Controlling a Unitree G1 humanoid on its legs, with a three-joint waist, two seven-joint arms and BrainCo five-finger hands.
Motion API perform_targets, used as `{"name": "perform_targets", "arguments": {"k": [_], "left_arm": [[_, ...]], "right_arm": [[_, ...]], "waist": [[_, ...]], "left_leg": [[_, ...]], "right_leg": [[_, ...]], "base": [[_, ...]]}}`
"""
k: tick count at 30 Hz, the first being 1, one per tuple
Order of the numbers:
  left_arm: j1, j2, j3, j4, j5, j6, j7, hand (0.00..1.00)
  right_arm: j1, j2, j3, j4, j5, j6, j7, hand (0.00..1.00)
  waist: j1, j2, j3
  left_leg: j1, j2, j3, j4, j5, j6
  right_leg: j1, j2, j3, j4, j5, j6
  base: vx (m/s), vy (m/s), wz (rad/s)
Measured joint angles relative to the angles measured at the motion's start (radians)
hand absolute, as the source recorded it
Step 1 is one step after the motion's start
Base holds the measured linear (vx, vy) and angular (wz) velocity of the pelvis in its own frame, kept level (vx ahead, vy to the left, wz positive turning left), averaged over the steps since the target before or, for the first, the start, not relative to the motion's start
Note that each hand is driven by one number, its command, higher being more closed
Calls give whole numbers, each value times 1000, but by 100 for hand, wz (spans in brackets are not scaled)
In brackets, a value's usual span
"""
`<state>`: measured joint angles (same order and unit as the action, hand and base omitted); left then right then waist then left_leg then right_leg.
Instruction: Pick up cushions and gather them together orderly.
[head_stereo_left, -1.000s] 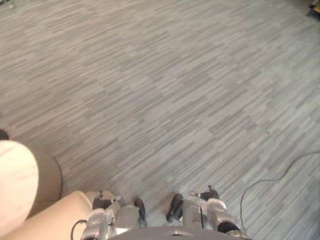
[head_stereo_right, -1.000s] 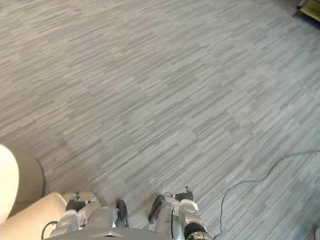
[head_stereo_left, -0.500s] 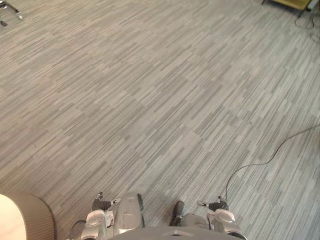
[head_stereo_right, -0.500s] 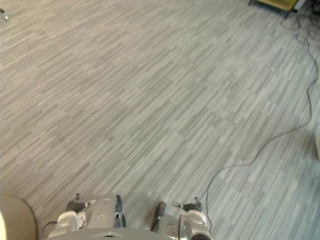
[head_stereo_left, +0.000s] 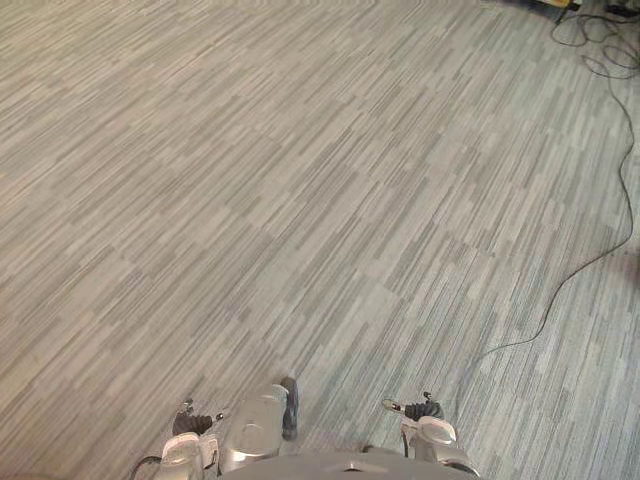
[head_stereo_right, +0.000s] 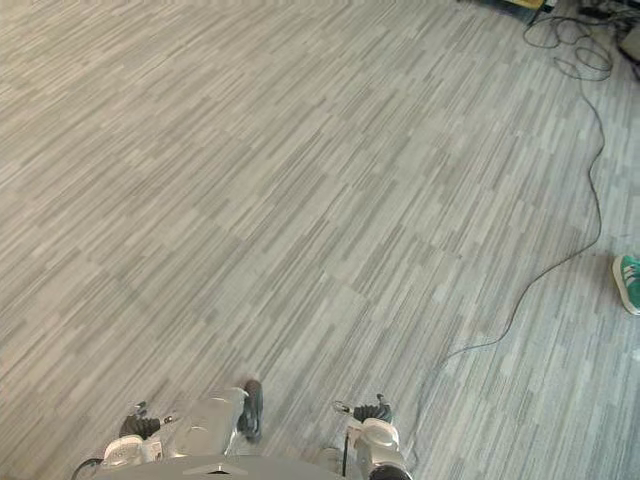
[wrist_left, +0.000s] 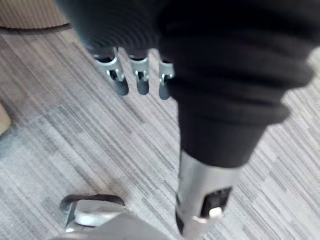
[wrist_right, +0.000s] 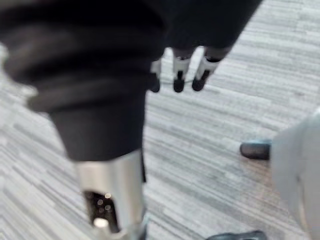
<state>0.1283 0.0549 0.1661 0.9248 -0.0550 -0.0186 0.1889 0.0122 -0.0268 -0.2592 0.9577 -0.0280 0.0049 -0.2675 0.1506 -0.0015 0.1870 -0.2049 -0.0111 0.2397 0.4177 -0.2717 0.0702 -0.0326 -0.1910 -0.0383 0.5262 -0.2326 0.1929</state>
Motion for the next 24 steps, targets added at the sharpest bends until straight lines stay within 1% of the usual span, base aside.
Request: {"name": "perform_targets", "arguments": {"k": [1,2,3,4,5,6,7,8,9,10,11,12,13,14,15,16,17,18,19,20,21,22,23,24], "left_arm": [[3,4,-5,0,0,0,0,0],[7,12,-16,-2,0,2,0,0],[8,15,-17,-2,1,2,0,0],[8,20,-21,-1,3,10,0,0],[9,19,-22,-1,5,13,0,0],[9,16,-22,-3,10,15,0,0],[9,14,-22,-5,10,15,0,0],[7,10,-22,-11,11,15,0,0],[6,7,-22,-11,12,15,0,0],[8,6,-21,-11,12,15,0,0],[9,5,-22,-10,12,15,-1,0],[9,5,-24,-10,13,15,-2,0],[8,7,-30,-8,13,13,-2,0],[8,10,-34,-5,17,12,-2,0],[10,17,-42,5,17,10,-2,0],[14,23,-44,10,18,8,-2,0],[21,26,-45,13,18,8,-1,0],[16,21,-40,31,18,7,0,0],[10,-4,-42,57,18,9,0,0],[10,-23,-43,65,18,7,1,0],[9,-33,-43,67,18,7,1,0],[8,-39,-31,68,18,6,1,0],[7,-37,-28,68,18,6,1,0],[1,-33,-20,67,18,6,1,0]], "right_arm": [[6,3,0,-1,0,0,1,0],[24,14,-1,-10,1,1,5,0],[26,14,-3,-22,0,-1,4,0],[26,14,-3,-37,0,-1,5,0],[23,13,-11,-41,-1,-1,6,0],[23,11,-20,-44,-3,-1,7,0],[23,8,-20,-45,-4,-1,7,0],[18,3,-20,-46,-7,-1,7,0],[14,-3,-20,-44,-8,-1,7,0],[11,-4,-20,-42,-9,-1,7,0],[7,-5,-18,-41,-9,-3,8,0],[0,-5,-17,-41,-9,-4,10,0],[-13,-7,-17,-38,-10,-5,19,0],[-19,-10,-17,-37,-10,-3,27,0],[-21,-16,-16,-37,-10,-3,35,0],[-17,-24,-14,-32,-10,-2,40,0],[-10,-28,-15,-27,-8,-2,42,0],[-14,-40,-19,-29,-4,-3,43,0],[-29,-74,-12,-28,-11,-3,42,0],[-26,-93,-12,-23,-16,-1,43,0],[-26,-98,-17,-18,-16,-1,43,0],[-26,-101,-28,-3,-16,-1,43,0],[-25,-101,-28,-2,-15,-1,42,0],[-18,-101,-27,2,-12,1,41,0]], "waist": [[-3,-5,-4],[-14,-16,-11],[-20,-19,-12],[-34,-20,-12],[-44,-18,-12],[-50,-15,-13],[-51,-11,-15],[-53,8,-5],[-59,8,-4],[-63,11,-3],[-71,16,-4],[-78,19,-4],[-81,19,-4],[-87,19,-4],[-96,16,-5],[-103,6,-7],[-109,-13,-10],[-109,12,-4],[-116,65,-15],[-121,88,-25],[-118,106,-30],[-117,116,-32],[-120,117,-32],[-124,120,-32]], "left_leg": [[10,-4,6,-3,-4,5],[44,-16,12,-4,-22,19],[60,-17,15,-4,-32,21],[105,-18,21,-6,-54,22],[141,-15,24,-20,-60,21],[183,-6,36,-43,-60,21],[201,0,40,-54,-60,20],[243,16,47,-69,-60,20],[283,36,60,-90,-58,17],[299,44,64,-101,-58,16],[330,66,73,-127,-56,1],[358,86,86,-153,-55,-17],[378,101,92,-179,-52,-38],[389,110,92,-194,-52,-48],[402,114,82,-200,-52,-65],[422,104,53,-198,-57,-94],[445,95,21,-193,-74,-122],[461,110,0,-185,-84,-138],[455,153,-32,-154,-81,-150],[432,183,-75,-96,-75,-153],[424,196,-85,-61,-68,-154],[381,225,-134,88,-12,-150],[354,236,-150,152,21,-146],[293,255,-180,292,127,-134]], "right_leg": [[-24,-3,8,63,2,9],[-93,-6,24,254,36,61],[-121,-7,24,324,55,75],[-182,-14,-14,487,64,54],[-212,-24,-58,556,44,7],[-240,-33,-109,587,19,-45],[-256,-35,-134,588,9,-61],[-279,-35,-186,564,-16,-94],[-294,-35,-237,516,-40,-125],[-303,-35,-260,480,-48,-136],[-322,-30,-302,391,-54,-148],[-344,-23,-328,277,-47,-153],[-371,-5,-321,150,-17,-156],[-393,9,-298,43,23,-155],[-406,25,-246,-128,123,-153],[-386,25,-206,-256,229,-152],[-369,24,-180,-297,376,-171],[-375,30,-175,-257,394,-166],[-394,63,-189,-183,332,-175],[-412,90,-196,-137,270,-178],[-413,100,-197,-116,247,-185],[-402,135,-197,-73,188,-197],[-390,145,-200,-70,173,-202],[-357,163,-206,-73,147,-213]], "base": [[327,80,-18],[204,23,-9],[333,22,-15],[257,2,-18],[311,-21,-23],[247,-32,-20],[316,-64,-27],[260,-69,-32],[334,-115,-32],[269,-115,-29],[329,-162,-25],[337,-198,-30],[341,-211,-24],[375,-261,-10],[420,-306,10],[464,-338,18],[391,-282,13],[333,-238,-8],[391,-283,-17],[399,-274,-24],[445,-281,-36],[365,-211,-38],[444,-259,-33],[348,-203,-9]]}}
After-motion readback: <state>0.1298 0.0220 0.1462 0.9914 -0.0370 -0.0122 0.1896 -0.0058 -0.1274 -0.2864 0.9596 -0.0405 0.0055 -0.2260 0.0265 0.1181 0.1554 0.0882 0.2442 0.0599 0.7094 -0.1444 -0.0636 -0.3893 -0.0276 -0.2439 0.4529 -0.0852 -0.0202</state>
